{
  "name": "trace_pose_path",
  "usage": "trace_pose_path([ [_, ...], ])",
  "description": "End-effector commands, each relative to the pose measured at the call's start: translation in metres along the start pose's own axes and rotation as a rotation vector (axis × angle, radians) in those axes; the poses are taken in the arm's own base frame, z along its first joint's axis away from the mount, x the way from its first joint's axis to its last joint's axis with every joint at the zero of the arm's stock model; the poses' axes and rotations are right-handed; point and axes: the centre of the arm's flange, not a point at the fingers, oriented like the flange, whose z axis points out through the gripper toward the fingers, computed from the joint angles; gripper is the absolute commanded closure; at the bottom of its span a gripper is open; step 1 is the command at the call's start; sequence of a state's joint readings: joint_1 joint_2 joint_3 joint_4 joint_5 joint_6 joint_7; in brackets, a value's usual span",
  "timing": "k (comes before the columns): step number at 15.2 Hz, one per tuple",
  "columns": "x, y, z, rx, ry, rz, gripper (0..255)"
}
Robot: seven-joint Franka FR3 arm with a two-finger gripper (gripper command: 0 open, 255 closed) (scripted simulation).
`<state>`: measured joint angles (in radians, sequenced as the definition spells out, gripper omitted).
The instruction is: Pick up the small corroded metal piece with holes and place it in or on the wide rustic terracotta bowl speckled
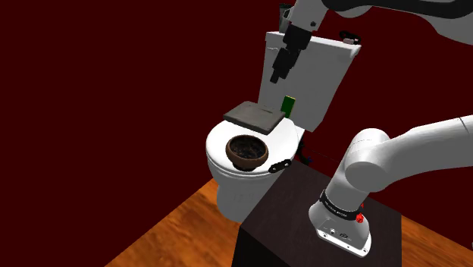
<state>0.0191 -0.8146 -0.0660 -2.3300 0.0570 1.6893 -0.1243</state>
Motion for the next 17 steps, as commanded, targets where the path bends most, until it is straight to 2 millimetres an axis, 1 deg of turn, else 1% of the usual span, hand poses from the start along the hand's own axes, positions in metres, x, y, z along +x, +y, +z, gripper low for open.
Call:
trace_pose_path([
  [1,0.000,0.000,0.000,0.000,0.000,0.000,0],
  [9,-0.020,0.066,0.084,0.057,-0.063,0.156,0],
  [17,-0.056,0.124,0.171,0.113,-0.125,0.311,0],
])
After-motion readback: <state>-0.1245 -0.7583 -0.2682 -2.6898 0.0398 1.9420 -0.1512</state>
